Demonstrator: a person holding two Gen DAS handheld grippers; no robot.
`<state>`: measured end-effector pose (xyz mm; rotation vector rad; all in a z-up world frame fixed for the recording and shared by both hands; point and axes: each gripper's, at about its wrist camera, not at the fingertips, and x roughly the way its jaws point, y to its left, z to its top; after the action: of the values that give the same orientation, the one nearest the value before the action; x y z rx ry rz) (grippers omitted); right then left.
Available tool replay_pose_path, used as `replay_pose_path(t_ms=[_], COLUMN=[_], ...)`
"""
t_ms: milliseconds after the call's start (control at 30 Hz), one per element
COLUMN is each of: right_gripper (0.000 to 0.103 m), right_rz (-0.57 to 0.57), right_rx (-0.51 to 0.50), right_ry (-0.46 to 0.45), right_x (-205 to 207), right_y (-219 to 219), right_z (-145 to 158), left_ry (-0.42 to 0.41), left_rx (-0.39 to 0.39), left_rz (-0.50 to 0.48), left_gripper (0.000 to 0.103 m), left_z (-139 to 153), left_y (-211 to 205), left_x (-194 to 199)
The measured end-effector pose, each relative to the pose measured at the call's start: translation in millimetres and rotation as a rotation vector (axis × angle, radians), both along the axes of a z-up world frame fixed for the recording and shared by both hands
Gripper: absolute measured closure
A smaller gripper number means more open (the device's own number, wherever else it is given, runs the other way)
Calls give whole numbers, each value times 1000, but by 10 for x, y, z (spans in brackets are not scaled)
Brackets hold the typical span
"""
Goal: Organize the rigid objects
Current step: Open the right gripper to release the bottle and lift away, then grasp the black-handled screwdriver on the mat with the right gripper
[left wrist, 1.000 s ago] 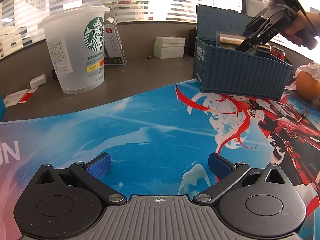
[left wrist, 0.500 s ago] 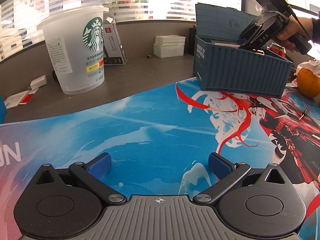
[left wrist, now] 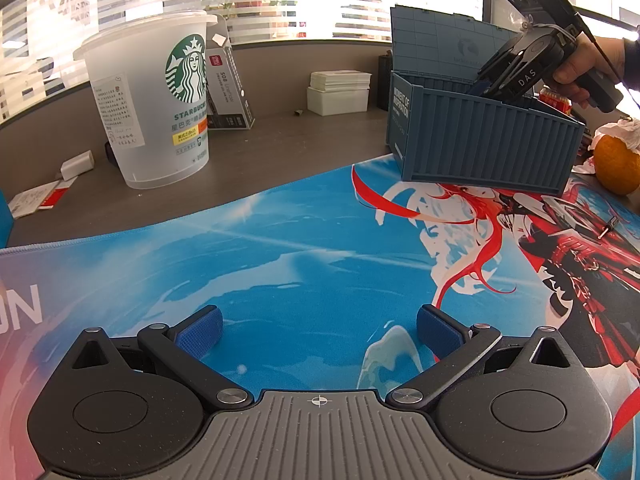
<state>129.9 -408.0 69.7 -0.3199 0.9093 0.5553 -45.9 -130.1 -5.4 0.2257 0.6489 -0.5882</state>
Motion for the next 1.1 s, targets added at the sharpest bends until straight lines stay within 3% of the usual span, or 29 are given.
replay_pose_path(t_ms=[233,433,500,567,733,833,1100], right_gripper=[66,51,36,30,24,24,27], right_rz=[-26,-77,-91,-104,-118,-135,-222], right_rx=[13,61,93,139,243,267,216], right_ry=[-39,-104,-138,-182,-274,-295,-229], right_x=[-55,-235,-372,-565,-1151,-1525,-2198], right_y=[-30,-93,-123,-160,-275,-327,-567], right_z=[80,323,418,521,643,567,-154], left_ry=[0,0,0,0,0,0,0], left_rx=[0,1,1,1,0,1,0], left_rz=[0,0,0,0,1,1,0], left_gripper=[0,0,0,0,0,0,0], left_z=[-1,-3,-3,-4,-5,-5,-3], left_y=[-1,-2,-6,-4,-8,-9,-5], left_x=[0,3,3,4,2,2,2])
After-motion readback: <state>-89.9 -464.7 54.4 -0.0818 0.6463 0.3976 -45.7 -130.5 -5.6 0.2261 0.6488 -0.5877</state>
